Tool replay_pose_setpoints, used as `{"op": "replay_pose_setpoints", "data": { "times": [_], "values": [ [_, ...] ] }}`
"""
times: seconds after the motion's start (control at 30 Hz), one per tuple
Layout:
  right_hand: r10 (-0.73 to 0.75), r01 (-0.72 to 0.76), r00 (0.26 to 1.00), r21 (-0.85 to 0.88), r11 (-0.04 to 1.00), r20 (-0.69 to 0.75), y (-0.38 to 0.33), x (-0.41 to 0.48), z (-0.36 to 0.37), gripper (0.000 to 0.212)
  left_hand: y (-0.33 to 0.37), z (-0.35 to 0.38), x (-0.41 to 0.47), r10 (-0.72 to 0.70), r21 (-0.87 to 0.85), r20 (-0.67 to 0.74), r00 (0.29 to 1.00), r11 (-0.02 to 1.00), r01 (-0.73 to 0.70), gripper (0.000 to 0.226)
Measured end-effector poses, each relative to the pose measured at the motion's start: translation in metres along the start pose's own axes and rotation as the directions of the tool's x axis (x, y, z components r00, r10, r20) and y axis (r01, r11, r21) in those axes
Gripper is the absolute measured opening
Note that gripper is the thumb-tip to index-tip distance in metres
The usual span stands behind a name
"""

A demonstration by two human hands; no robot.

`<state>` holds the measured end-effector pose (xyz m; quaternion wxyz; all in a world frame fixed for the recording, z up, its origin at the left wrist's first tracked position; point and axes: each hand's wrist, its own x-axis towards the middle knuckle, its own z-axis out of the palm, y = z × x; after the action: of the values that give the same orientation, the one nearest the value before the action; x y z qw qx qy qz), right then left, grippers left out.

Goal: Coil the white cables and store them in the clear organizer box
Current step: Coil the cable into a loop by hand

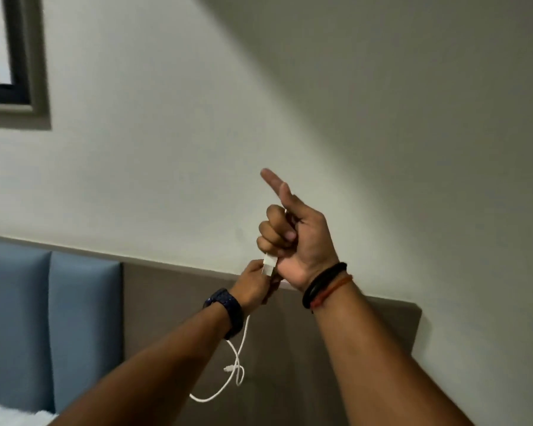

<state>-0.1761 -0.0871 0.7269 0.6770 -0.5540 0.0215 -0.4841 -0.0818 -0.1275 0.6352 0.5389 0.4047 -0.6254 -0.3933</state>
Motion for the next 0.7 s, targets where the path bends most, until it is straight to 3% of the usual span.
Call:
{"op": "replay_pose_setpoints", "data": {
  "times": [0.07, 0.13, 0.2, 0.27, 0.3, 0.33, 0.4, 0.43, 0.47, 0.5, 0.57, 0.7],
  "values": [
    [-0.101, 0.098, 0.993, -0.051, 0.994, -0.059, -0.018, 0.006, 0.008, 0.06, 0.015, -0.006, -0.004, 0.002, 0.042, 0.024, 1.0, 0.999, -0.004, 0.056],
    [-0.24, 0.197, 0.925, -0.167, 0.966, -0.295, -0.033, 0.01, 0.004, 0.071, 0.023, -0.016, -0.009, 0.015, 0.134, 0.006, 1.0, 0.991, -0.015, 0.059],
    [-0.38, 0.199, 0.762, -0.369, 0.908, -0.524, -0.044, 0.011, -0.009, 0.079, 0.027, -0.028, -0.015, 0.032, 0.215, -0.021, 0.999, 0.976, -0.026, 0.059],
    [-0.492, 0.011, 0.607, -0.613, 0.79, -0.624, -0.047, 0.005, -0.023, 0.082, 0.03, -0.039, -0.02, 0.046, 0.258, -0.043, 0.998, 0.966, -0.033, 0.059],
    [-0.541, -0.121, 0.579, -0.72, 0.683, -0.61, -0.045, 0.0, -0.029, 0.08, 0.032, -0.042, -0.022, 0.054, 0.279, -0.049, 0.997, 0.96, -0.038, 0.059],
    [-0.555, -0.266, 0.607, -0.804, 0.532, -0.568, -0.039, -0.005, -0.034, 0.075, 0.034, -0.045, -0.024, 0.062, 0.303, -0.054, 0.997, 0.952, -0.043, 0.059],
    [-0.366, -0.541, 0.762, -0.836, 0.092, -0.533, -0.023, -0.013, -0.036, 0.063, 0.04, -0.046, -0.026, 0.089, 0.358, -0.063, 0.994, 0.932, -0.06, 0.06],
    [-0.219, -0.583, 0.806, -0.802, -0.128, -0.55, -0.015, -0.018, -0.035, 0.066, 0.043, -0.045, -0.026, 0.105, 0.383, -0.072, 0.992, 0.921, -0.07, 0.06],
    [-0.088, -0.568, 0.819, -0.778, -0.268, -0.567, -0.008, -0.022, -0.032, 0.074, 0.046, -0.046, -0.025, 0.122, 0.404, -0.086, 0.989, 0.912, -0.077, 0.061],
    [0.025, -0.536, 0.822, -0.788, -0.302, -0.569, -0.005, -0.024, -0.029, 0.082, 0.049, -0.047, -0.025, 0.136, 0.42, -0.104, 0.985, 0.904, -0.081, 0.062],
    [0.224, -0.521, 0.807, -0.837, -0.168, -0.547, -0.002, -0.028, -0.018, 0.087, 0.054, -0.052, -0.024, 0.165, 0.432, -0.152, 0.975, 0.898, -0.084, 0.065],
    [0.411, -0.493, 0.847, -0.786, 0.374, -0.337, -0.011, -0.032, 0.001, 0.071, 0.06, -0.065, -0.024, 0.198, 0.396, -0.258, 0.946, 0.914, -0.083, 0.066]
  ]
}}
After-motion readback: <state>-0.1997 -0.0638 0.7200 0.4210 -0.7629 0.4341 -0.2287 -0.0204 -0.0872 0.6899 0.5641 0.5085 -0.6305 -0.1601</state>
